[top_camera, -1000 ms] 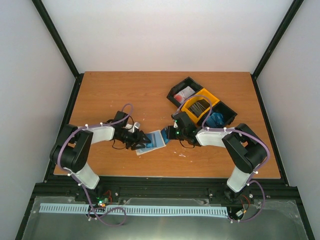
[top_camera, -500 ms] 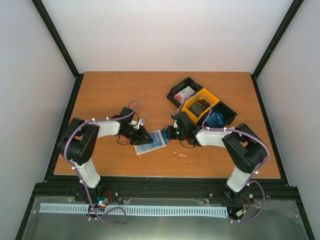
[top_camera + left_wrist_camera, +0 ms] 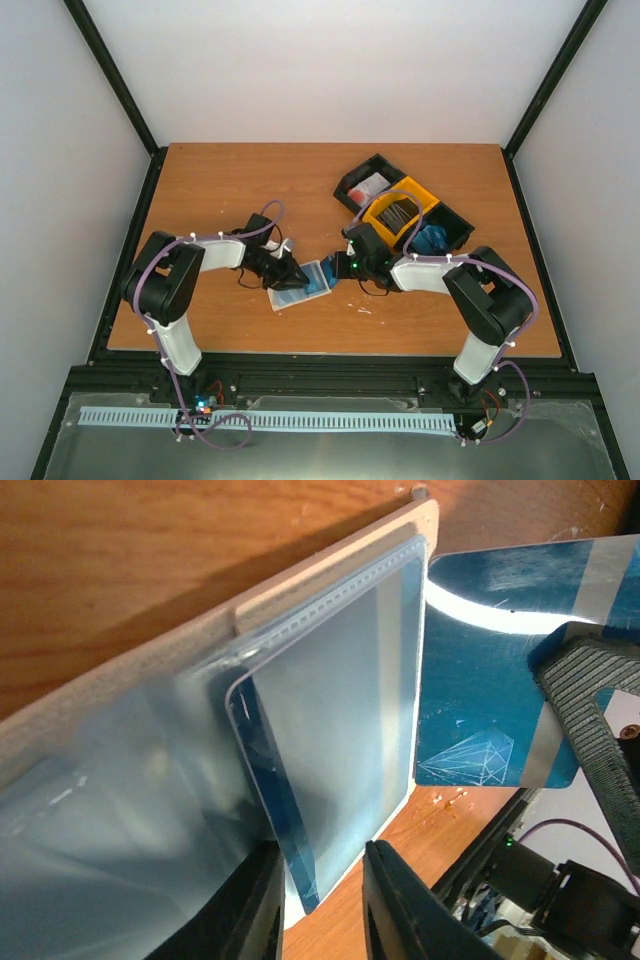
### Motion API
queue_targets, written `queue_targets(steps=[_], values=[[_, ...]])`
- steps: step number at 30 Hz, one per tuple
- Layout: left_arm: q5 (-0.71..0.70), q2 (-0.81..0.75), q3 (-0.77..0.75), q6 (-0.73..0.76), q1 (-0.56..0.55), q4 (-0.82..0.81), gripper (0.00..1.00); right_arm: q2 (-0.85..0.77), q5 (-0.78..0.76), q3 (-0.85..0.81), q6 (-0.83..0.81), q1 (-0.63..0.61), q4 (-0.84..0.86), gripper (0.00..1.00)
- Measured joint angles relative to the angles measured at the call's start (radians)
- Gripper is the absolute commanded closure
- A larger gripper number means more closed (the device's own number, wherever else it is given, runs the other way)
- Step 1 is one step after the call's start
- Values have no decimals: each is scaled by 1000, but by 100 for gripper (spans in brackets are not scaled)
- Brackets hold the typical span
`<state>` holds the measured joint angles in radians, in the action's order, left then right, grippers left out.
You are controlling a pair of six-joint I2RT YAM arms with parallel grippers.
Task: Put the credit cards into the card holder
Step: Insert the credit card into the card holder.
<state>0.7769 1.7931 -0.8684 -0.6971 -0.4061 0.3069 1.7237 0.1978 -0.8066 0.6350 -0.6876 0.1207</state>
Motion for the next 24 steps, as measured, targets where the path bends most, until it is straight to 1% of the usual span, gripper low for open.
queue_targets(steps=[4, 7, 12, 18, 24], values=[[-25, -8, -23, 19, -5, 40, 69, -3, -3, -13, -11, 0, -26, 97], [-68, -33, -40, 40, -6, 92, 64, -18, -5, -28, -34, 0, -77, 97], [-154, -117, -43, 59, -6, 181, 58, -71, -17, -38, -76, 0, -149, 97], [-268, -235, 2, 40, -6, 219, 57, -111, 7, -39, -98, 0, -151, 97], [-325, -244, 90, 18, -6, 225, 53, -111, 66, -39, -98, -2, -117, 97]])
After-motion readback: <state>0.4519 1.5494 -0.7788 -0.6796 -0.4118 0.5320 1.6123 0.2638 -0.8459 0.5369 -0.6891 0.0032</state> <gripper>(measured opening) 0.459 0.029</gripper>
